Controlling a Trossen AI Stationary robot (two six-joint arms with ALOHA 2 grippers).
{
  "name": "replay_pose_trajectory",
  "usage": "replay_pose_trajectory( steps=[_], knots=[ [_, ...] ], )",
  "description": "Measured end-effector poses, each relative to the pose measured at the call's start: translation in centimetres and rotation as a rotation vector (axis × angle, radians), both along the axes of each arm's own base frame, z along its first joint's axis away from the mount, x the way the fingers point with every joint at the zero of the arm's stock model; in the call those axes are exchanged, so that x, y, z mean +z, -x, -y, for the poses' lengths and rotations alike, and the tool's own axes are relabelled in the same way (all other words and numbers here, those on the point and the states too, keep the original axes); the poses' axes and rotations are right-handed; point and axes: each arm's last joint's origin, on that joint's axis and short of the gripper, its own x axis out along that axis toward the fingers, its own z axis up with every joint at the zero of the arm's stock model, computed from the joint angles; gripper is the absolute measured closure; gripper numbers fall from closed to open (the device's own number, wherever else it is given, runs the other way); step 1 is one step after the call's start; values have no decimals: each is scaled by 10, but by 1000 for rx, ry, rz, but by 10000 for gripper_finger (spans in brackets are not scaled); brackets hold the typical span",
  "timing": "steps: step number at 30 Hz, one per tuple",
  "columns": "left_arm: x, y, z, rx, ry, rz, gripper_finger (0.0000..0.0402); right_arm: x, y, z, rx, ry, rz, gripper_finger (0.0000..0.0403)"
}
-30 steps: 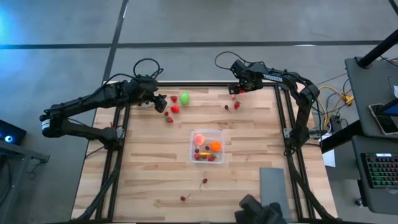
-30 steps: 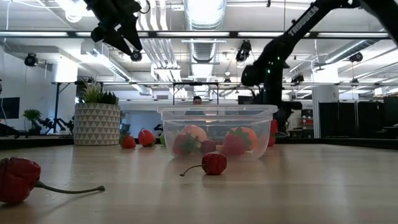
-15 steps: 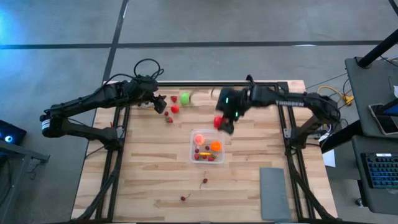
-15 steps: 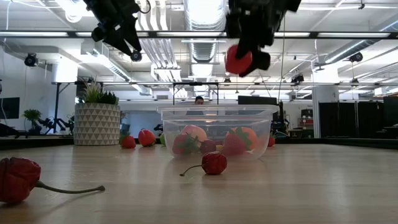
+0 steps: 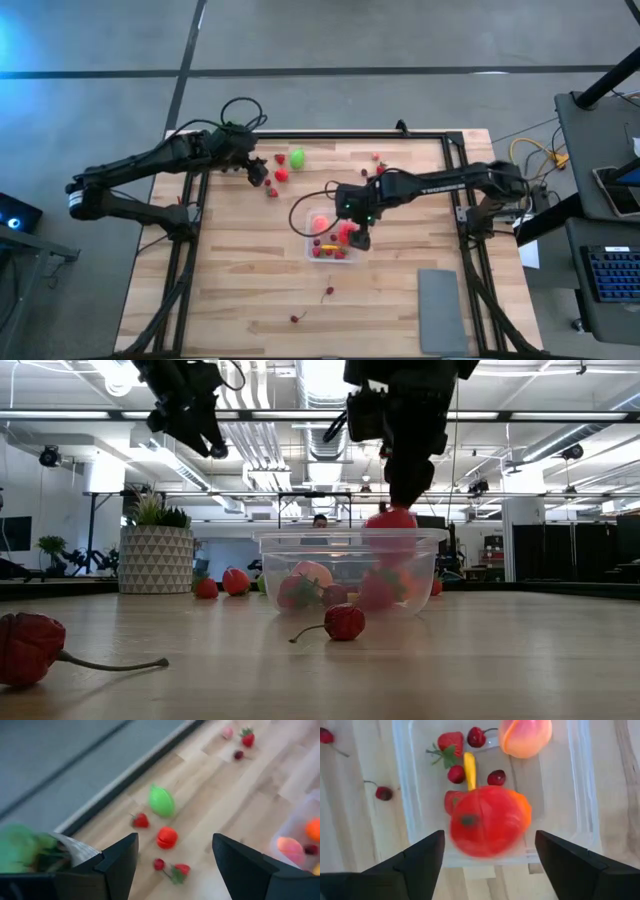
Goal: Pick and placing Produce into tupperware
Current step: Put the red apple into the transparent container, then put the red strawberry into the transparent container
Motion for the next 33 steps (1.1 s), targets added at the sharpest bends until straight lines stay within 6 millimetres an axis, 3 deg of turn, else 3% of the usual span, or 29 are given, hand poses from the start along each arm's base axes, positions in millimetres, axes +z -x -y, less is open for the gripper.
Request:
replay_pose_trajectory(
  steps=[6,12,20,27,33],
  knots=[
    [-6,-6,-1,-32,48,-25,162,0,-5,-1,-9,13,-2,56],
    [-22,-16,-4,-34,82,-126,162,12,3,10,-153,108,-55,33],
    [-87,-39,-13,-198,89,-432,162,52,22,37,-457,549,-77,34],
    [-142,-51,-17,-412,61,-639,162,92,46,54,-548,549,49,34],
    [-153,-59,-19,-467,35,-614,162,123,77,67,-614,550,141,34]
  ],
)
